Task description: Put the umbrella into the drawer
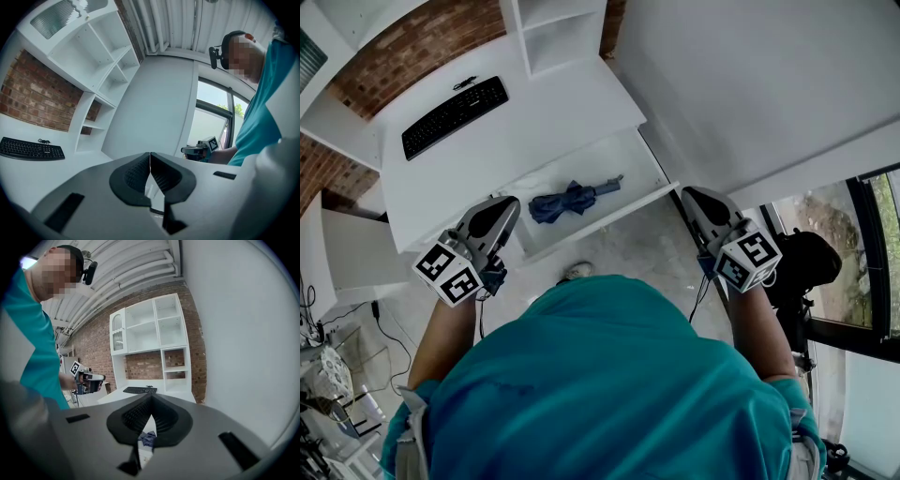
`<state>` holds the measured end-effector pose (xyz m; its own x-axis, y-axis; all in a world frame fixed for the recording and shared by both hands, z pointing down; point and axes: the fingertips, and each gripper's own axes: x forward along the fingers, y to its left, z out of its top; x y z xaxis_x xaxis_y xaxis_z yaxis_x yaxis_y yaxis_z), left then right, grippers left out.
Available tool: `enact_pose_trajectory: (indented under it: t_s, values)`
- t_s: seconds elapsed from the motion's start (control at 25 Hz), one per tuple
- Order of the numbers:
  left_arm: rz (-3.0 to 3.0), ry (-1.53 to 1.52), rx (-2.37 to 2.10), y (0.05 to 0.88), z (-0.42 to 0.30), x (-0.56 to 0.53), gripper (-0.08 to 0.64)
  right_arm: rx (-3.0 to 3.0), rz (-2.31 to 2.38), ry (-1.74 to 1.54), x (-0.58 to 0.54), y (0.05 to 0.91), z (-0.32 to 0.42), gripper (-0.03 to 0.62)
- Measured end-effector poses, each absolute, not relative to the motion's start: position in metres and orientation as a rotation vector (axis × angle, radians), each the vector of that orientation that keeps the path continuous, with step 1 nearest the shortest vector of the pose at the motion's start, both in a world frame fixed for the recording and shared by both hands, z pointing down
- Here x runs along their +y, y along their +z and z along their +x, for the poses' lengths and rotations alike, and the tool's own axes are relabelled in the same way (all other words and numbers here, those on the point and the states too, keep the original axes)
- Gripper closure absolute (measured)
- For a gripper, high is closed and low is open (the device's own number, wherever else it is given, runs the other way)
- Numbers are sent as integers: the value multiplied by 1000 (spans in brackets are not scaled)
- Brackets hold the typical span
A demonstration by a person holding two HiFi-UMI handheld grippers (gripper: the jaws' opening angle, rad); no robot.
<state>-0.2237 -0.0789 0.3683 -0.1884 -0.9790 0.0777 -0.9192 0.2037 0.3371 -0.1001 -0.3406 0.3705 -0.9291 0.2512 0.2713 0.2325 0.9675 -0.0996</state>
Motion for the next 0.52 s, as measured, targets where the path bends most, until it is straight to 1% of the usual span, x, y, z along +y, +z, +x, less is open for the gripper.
enact_pose_trajectory:
  t_s: [0.52]
  values:
    - [1804,-315,-2206,368,-223,-82,542,-2823,-361,83,-341,372,-100,571]
